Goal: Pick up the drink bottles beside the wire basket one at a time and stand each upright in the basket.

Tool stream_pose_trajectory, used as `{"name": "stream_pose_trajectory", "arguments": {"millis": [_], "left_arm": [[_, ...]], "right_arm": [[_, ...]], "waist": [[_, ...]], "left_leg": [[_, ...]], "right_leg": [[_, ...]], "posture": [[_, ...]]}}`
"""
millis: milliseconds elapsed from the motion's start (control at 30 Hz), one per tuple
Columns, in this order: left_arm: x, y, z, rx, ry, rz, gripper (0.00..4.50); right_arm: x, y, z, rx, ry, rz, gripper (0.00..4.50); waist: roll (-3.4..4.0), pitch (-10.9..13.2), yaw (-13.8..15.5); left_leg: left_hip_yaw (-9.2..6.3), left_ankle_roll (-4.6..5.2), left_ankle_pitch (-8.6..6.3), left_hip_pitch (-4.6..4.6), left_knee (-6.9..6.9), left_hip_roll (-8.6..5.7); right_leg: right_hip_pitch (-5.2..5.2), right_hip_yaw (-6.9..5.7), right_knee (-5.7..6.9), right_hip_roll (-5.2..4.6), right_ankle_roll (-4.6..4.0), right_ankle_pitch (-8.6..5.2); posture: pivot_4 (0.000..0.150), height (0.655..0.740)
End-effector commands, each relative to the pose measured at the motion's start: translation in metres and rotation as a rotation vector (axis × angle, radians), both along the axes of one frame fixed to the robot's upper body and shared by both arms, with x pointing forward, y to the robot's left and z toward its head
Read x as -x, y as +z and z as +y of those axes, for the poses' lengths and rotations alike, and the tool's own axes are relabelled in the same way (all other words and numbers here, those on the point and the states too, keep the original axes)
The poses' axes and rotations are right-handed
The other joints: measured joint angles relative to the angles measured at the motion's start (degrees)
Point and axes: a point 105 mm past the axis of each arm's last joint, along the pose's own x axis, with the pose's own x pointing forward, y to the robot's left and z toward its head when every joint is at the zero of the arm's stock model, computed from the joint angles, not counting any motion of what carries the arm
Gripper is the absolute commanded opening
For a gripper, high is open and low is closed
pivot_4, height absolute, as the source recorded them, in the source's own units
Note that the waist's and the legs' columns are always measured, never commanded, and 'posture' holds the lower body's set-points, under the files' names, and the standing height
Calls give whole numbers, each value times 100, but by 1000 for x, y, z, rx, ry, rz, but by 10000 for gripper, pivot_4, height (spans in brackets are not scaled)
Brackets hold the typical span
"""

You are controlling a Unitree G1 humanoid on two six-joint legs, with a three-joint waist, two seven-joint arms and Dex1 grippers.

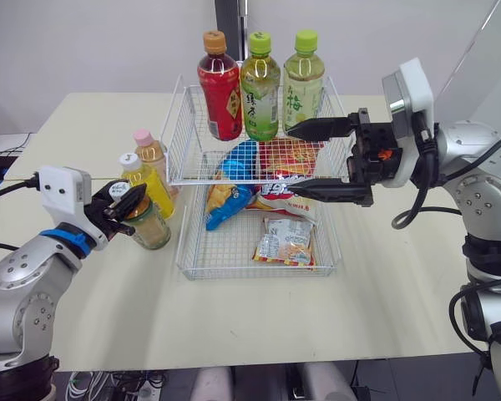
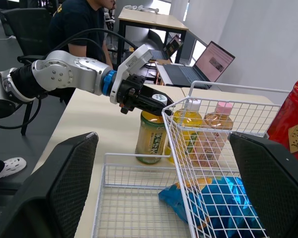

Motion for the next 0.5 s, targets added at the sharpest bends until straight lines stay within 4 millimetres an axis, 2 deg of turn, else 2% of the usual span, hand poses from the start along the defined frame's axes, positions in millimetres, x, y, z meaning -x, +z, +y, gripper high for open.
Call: {"name": "stream_pose_trajectory", "arguments": {"millis": [33,133,233,300,367,500], "left_arm": [[17,67,-1,-4,-79,-159,13578],[25,110,4,-42,-104,-206,13578],[37,151,1,-49,-188,-238,13578],[42,172,-3,-87,-231,-252,13578],[43,183,-4,-101,-243,-260,13578],[49,228,-17,-113,-347,-348,13578]], "right_arm": [[5,15,-4,-47,7,-47,45000],[3,20,-4,-75,5,-41,45000],[2,20,-4,-85,10,-38,45000],[2,21,-3,-89,11,-40,45000],[1,21,-3,-92,10,-40,45000],[-1,24,-7,-105,-24,-59,45000]], "waist": [[-6,4,5],[-34,19,9],[-32,19,7],[-30,19,3],[-28,20,5],[-40,29,31]], "left_leg": [[-6,0,0,-6,0,1],[-14,0,0,-12,2,3],[-13,-1,0,-16,2,-1],[-6,-1,0,-16,-3,-5],[-5,-2,0,-16,-8,-5],[-16,-1,0,-19,-8,0]], "right_leg": [[-3,-6,0,1,1,0],[-7,-13,1,5,3,-2],[-7,-13,-5,3,7,-4],[-5,-11,-19,-3,10,-4],[-5,-12,-25,-4,12,-2],[-7,-23,-22,5,16,-5]], "posture": [[1500,7400],[1500,7400],[1500,7400],[1500,7400],[1500,7400],[1500,7400]]}}
